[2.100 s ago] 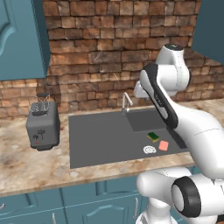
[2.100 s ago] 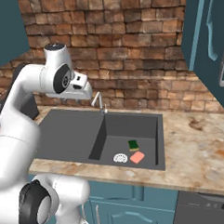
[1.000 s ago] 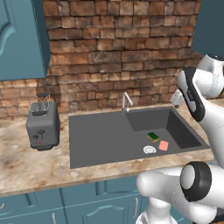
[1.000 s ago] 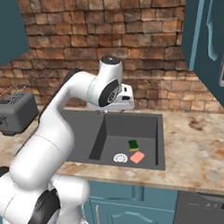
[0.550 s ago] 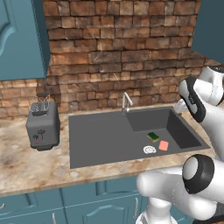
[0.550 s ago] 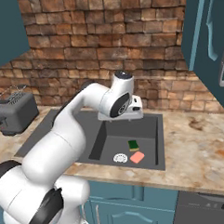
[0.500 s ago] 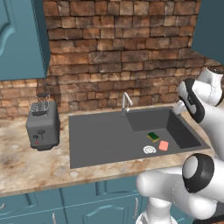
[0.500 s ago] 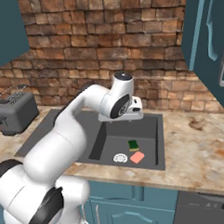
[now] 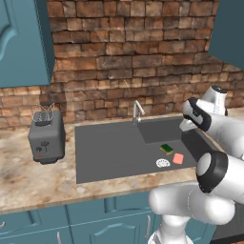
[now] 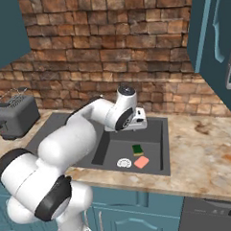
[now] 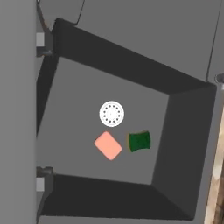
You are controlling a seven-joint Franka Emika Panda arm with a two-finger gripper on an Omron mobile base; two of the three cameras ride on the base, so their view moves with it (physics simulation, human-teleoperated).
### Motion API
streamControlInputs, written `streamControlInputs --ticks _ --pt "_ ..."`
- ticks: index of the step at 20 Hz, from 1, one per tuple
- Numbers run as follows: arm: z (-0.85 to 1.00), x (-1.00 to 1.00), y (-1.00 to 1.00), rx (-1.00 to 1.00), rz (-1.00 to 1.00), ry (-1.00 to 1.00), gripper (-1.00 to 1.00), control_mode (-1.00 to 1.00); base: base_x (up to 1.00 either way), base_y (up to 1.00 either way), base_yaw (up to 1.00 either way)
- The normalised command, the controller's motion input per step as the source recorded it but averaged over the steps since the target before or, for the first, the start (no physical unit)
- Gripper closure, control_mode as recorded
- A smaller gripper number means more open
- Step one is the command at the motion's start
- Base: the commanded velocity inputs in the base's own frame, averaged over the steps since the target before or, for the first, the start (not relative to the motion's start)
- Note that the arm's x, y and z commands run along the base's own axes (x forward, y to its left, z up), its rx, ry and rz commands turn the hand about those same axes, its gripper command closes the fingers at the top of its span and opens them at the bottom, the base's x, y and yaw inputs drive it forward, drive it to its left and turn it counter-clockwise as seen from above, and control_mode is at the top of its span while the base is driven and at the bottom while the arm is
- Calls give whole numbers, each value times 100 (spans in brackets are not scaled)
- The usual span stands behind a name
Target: Pick up the sponge and bar soap from the sink, and place them back in the cabinet, and close the cabinet doors.
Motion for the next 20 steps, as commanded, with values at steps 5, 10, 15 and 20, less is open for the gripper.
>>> streamControlInputs --ticks 5,10,15,20 --pt "-48 50 0 0 0 0 -100 -100 0 0 0" --pt "-46 44 0 0 0 0 -100 -100 0 0 0" --pt "-42 39 -1 0 0 0 -100 -100 0 0 0" --pt "-39 35 -3 0 0 0 -100 -100 0 0 0"
